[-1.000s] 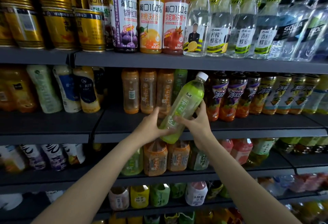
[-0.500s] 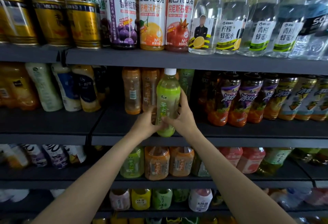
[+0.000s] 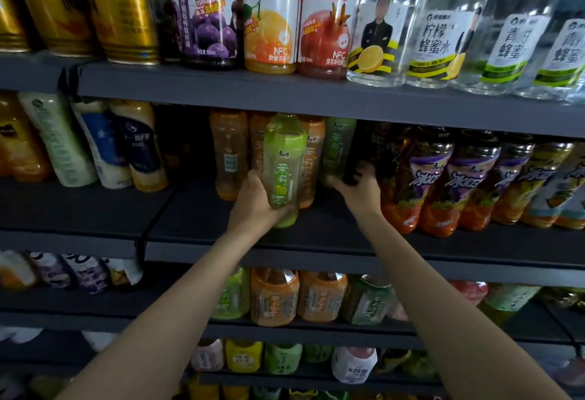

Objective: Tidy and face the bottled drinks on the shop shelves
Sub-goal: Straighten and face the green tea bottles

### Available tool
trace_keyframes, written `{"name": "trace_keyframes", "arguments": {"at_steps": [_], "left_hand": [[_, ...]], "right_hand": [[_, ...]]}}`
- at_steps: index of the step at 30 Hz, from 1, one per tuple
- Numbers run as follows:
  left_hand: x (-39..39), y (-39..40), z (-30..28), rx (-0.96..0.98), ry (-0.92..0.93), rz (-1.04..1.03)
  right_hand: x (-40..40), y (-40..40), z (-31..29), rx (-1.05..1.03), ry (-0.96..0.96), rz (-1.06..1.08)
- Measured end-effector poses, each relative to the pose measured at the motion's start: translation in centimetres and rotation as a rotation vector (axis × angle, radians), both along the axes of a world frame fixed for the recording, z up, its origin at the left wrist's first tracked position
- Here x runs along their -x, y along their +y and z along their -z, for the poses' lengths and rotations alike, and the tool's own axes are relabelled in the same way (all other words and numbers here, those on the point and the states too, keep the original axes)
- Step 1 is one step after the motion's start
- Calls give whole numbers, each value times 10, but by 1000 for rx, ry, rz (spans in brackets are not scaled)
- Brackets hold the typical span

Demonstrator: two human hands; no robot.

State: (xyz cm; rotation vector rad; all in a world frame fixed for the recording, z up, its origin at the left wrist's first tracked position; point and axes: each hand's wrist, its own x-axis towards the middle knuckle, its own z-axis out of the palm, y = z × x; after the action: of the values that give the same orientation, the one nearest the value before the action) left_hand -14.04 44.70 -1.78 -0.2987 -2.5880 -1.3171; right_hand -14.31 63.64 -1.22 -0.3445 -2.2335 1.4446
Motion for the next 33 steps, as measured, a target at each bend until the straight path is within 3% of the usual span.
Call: {"name": "trace_keyframes", "arguments": {"at_steps": [7,13,25,30,33], "left_hand": [[2,1,-7,57,-60,-1],[3,0,-7,100,-67,0],[-6,2,-7,117,-28,-25],[-16,-4,-2,141,-50,-43],[-37,-19,1,68,154,-87]], "right_hand": [[70,-9,3,54,-102,112],[75,-10,15,-17,-125,187],[-53,-21,18,-251,-71,102],[-78,-19,-7,-55,-34,19],[-80,-21,-25,-129,3,24]]}}
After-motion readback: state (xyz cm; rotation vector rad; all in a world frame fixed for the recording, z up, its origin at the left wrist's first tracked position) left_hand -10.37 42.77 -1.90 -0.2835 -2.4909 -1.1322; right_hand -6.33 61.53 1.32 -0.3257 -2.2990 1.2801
